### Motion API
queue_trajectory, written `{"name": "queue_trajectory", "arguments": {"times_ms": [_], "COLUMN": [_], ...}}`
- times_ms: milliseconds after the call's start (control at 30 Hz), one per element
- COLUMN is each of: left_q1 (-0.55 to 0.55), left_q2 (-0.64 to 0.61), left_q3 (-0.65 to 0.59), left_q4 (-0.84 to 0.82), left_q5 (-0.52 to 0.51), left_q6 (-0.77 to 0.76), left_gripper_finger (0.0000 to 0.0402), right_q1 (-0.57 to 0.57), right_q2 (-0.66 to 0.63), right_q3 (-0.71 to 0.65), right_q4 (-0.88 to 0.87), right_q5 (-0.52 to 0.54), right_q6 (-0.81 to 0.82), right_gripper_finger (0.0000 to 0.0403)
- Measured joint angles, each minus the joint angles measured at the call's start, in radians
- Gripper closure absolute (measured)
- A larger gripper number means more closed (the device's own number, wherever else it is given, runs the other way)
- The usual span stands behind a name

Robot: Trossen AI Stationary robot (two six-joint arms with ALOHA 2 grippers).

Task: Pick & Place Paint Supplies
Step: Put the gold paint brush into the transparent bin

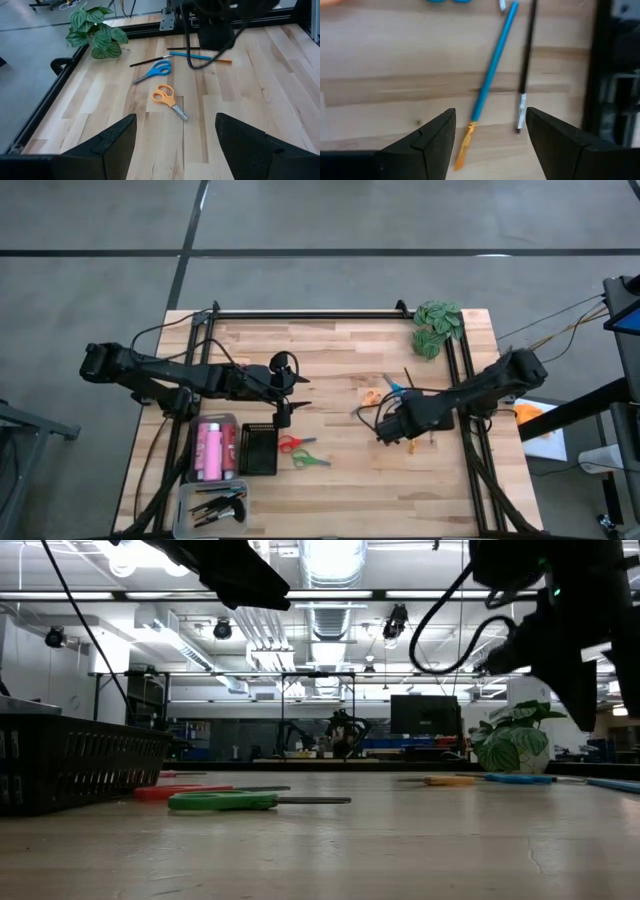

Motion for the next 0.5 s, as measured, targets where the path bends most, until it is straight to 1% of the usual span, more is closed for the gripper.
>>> {"name": "queue_trajectory", "arguments": {"times_ms": [167,267,367,500], "left_q1": [0.000,0.000,0.000,0.000], "left_q2": [0.000,0.000,0.000,0.000], "left_q3": [0.000,0.000,0.000,0.000], "left_q4": [0.000,0.000,-0.003,-0.006], "left_q5": [0.000,0.000,0.000,0.000], "left_q6": [0.000,0.000,0.000,-0.001], "left_gripper_finger": [0.0131,0.0131,0.0131,0.0131], "right_q1": [0.000,0.000,0.000,0.000], "right_q2": [0.061,0.070,0.053,0.006], "right_q3": [-0.015,-0.045,-0.092,-0.162], "right_q4": [0.089,0.141,0.190,0.283], "right_q5": [-0.035,-0.065,-0.077,-0.070], "right_q6": [-0.028,-0.041,-0.048,-0.045], "right_gripper_finger": [0.0164,0.0169,0.0190,0.0236]}}
